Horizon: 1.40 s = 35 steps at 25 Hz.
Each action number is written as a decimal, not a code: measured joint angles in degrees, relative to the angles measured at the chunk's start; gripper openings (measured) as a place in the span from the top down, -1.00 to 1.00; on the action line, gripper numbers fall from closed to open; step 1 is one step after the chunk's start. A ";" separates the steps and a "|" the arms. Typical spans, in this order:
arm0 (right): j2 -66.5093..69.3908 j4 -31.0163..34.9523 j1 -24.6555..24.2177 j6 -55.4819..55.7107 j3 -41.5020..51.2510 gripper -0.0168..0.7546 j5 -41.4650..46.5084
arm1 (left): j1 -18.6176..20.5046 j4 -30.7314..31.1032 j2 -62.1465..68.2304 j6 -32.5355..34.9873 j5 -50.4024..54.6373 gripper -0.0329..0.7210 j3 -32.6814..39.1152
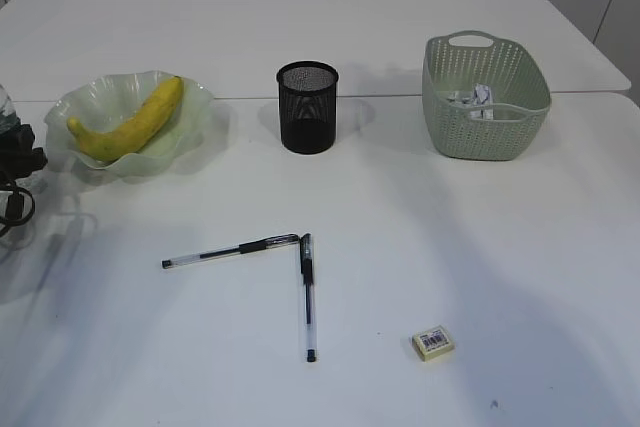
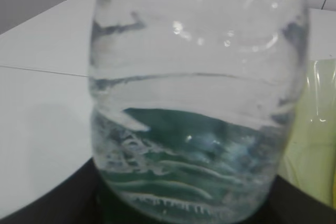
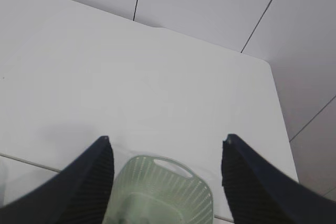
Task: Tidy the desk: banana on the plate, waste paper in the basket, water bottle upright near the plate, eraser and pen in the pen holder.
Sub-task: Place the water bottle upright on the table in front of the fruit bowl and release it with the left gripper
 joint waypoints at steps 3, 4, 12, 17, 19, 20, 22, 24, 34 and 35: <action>0.00 0.00 0.00 0.00 0.00 -0.29 -0.04 | 0.00 0.00 0.00 0.00 0.00 -0.15 -0.10; 0.00 0.00 0.00 0.00 0.00 -0.29 -0.14 | 0.00 0.00 0.00 0.00 0.00 -0.15 -0.10; 0.00 0.00 0.00 0.00 0.00 -0.29 -0.28 | 0.00 0.00 0.00 0.00 0.00 -0.18 -0.10; 0.00 0.00 -0.09 0.00 0.00 -0.29 -0.28 | 0.00 0.00 0.00 0.00 0.00 -0.24 -0.10; 0.00 0.00 -0.09 0.00 0.00 -0.29 -0.28 | 0.00 0.00 0.00 0.00 0.00 -0.25 -0.10; 0.00 0.00 -0.09 0.00 0.00 -0.29 -0.28 | 0.00 0.00 0.00 0.00 0.00 -0.25 -0.10; 0.00 0.00 -0.09 0.00 0.00 -0.29 -0.28 | 0.00 0.00 0.00 0.00 0.10 -0.27 -0.10; 0.00 0.00 -0.09 0.00 0.00 -0.29 -0.28 | 0.00 0.00 0.00 0.00 0.36 -0.30 -0.10; 0.00 0.00 -0.09 0.00 0.00 -0.29 -0.28 | 0.00 0.00 0.09 0.00 0.71 -0.32 -0.10; 0.00 0.00 -0.09 0.00 0.00 -0.29 -0.28 | 0.00 0.00 0.09 0.00 0.71 -0.32 -0.10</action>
